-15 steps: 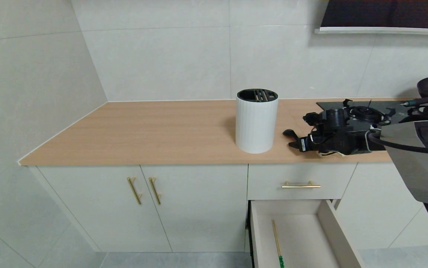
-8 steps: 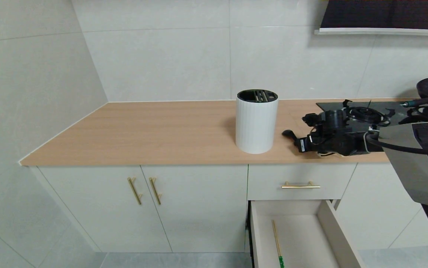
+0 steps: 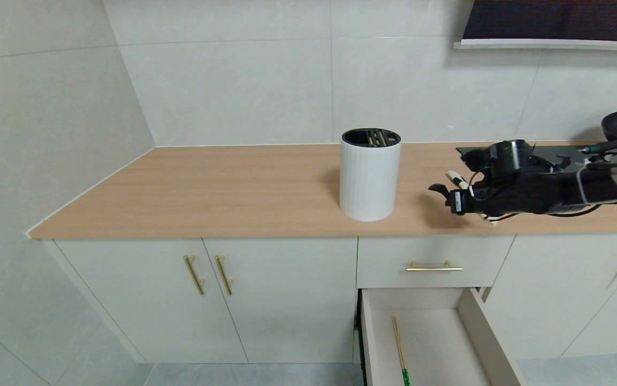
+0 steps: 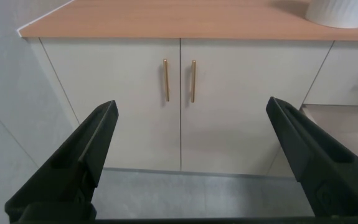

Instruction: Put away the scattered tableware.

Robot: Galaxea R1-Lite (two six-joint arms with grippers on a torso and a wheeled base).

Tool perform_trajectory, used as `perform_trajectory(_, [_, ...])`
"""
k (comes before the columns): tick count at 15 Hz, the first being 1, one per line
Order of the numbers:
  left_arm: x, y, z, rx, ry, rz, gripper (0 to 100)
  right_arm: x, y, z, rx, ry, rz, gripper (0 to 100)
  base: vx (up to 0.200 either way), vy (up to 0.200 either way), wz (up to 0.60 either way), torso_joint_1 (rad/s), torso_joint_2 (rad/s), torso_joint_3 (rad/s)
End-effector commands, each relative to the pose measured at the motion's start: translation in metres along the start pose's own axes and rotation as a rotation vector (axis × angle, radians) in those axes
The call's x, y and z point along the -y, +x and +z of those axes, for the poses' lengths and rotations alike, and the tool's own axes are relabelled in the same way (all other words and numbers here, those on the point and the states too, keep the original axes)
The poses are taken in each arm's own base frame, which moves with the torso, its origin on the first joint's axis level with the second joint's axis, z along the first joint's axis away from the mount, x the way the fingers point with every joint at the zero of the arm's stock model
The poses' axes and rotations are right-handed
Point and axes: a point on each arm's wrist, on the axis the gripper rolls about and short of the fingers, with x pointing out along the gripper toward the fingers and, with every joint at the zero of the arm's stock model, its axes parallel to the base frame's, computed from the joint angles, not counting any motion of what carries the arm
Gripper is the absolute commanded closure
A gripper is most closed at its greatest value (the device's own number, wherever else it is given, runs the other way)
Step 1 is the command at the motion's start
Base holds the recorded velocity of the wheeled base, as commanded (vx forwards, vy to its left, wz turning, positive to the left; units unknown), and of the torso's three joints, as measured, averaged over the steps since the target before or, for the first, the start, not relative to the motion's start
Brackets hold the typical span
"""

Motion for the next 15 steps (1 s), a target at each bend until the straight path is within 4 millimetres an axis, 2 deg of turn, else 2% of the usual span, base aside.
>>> perform_trajectory(1, [0.0,0.0,0.0,0.0,0.0,0.001,0,-0.008,-0.117,-0.005,0.031,0.05,-0.007,100,0.0,0.0,0.0,0.0,0.0,0.0])
perform_trajectory(3, [0.0,0.0,0.0,0.0,0.0,-0.001,0,-0.008,-0.154,-0.035,-0.019,0.056,-0.014,100,0.0,0.0,0.0,0.0,0.0,0.0])
perform_trajectory(5, [0.0,0.0,0.0,0.001,0.0,0.001,0,-0.009,-0.169,-0.054,-0.046,0.057,-0.015,100,0.0,0.0,0.0,0.0,0.0,0.0])
perform_trajectory(6, [0.0,0.0,0.0,0.001,0.0,0.001,0,-0.009,-0.169,-0.054,-0.046,0.057,-0.015,100,0.0,0.0,0.0,0.0,0.0,0.0])
perform_trajectory(7, [0.0,0.0,0.0,0.001,0.0,0.001,0,-0.008,-0.181,-0.081,-0.042,0.056,-0.016,100,0.0,0.0,0.0,0.0,0.0,0.0])
perform_trajectory(9, [0.0,0.0,0.0,0.0,0.0,0.001,0,-0.007,-0.174,-0.093,-0.045,0.051,-0.016,100,0.0,0.0,0.0,0.0,0.0,0.0])
perform_trajectory(15, [0.0,0.0,0.0,0.001,0.0,0.001,0,-0.009,-0.161,-0.097,-0.05,0.04,-0.006,100,0.0,0.0,0.0,-0.154,0.38,0.227])
